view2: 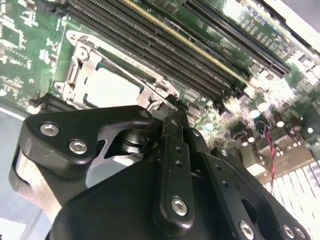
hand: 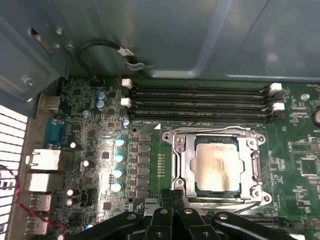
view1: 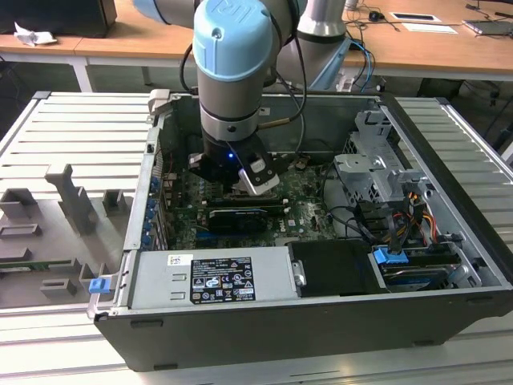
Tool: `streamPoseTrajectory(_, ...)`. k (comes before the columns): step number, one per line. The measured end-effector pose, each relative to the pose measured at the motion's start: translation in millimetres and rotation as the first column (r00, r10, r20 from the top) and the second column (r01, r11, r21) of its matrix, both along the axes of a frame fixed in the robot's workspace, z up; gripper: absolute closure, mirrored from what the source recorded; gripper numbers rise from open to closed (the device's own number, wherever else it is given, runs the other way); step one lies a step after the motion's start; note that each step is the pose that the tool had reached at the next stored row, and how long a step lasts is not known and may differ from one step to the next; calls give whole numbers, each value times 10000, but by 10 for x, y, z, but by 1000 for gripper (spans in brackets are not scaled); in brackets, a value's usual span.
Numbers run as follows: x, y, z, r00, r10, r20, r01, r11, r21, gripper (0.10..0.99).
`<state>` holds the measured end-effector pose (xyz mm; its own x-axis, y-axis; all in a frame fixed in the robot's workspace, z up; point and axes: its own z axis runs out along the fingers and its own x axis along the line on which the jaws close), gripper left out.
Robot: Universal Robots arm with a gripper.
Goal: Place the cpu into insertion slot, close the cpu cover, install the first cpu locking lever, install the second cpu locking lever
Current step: 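Install the second cpu locking lever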
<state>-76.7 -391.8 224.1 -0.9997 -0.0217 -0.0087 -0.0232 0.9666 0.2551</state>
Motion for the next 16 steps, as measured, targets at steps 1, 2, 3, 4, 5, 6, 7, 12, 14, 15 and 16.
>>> streamPoseTrajectory(1,0,0,36,10000,1,-1,-1,10000,-1,980)
streamPoseTrajectory(2,0,0,72,10000,0,0,0,10000,-1,980)
streamPoseTrajectory(3,0,0,100,10000,0,1,0,10000,0,980)
streamPoseTrajectory(4,0,1,151,10000,0,1,0,10000,1,980)
streamPoseTrajectory(5,0,1,191,10000,1,1,-1,10000,1,980)
streamPoseTrajectory(6,0,2,238,10000,1,1,-1,10000,1,980)
streamPoseTrajectory(7,0,2,269,10000,0,1,0,10000,1,980)
streamPoseTrajectory(12,0,2,400,10000,0,1,0,10000,1,980)
streamPoseTrajectory(14,0,2,437,10000,0,1,0,10000,0,980)
streamPoseTrajectory(15,0,2,456,10000,0,1,0,10000,1,980)
streamPoseTrajectory(16,0,2,465,10000,0,1,0,10000,0,980)
